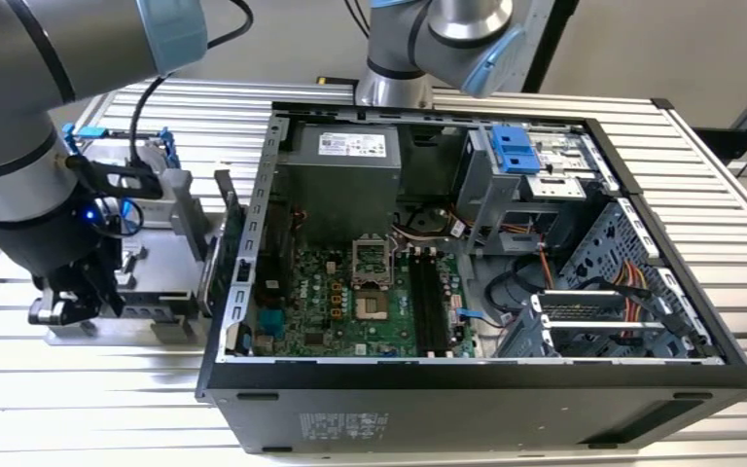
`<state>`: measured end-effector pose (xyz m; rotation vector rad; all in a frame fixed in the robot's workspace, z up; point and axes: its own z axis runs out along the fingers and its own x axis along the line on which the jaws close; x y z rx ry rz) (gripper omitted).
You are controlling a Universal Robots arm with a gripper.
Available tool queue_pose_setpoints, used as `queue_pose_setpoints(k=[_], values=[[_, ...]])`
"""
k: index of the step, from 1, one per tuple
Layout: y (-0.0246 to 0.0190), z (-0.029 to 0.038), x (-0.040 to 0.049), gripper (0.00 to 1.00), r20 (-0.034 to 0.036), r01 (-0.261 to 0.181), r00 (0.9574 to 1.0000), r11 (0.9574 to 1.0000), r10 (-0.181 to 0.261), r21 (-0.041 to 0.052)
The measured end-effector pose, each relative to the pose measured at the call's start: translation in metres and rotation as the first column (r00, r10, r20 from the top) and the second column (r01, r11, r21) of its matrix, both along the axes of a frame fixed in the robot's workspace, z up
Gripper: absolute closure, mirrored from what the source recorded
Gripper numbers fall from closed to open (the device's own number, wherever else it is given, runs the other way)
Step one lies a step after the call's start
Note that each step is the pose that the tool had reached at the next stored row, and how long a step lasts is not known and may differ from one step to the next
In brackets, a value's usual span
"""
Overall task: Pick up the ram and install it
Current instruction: 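Pick up the ram and move it above insertion slot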
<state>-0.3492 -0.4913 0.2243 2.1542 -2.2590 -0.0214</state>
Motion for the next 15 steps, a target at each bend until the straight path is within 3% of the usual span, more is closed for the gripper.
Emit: queue_pose_setpoints(k=[15], values=[[0.0,0.0133,0.0,1.0,0.0,-0.002,1.0,1.0,0.002,0.0]])
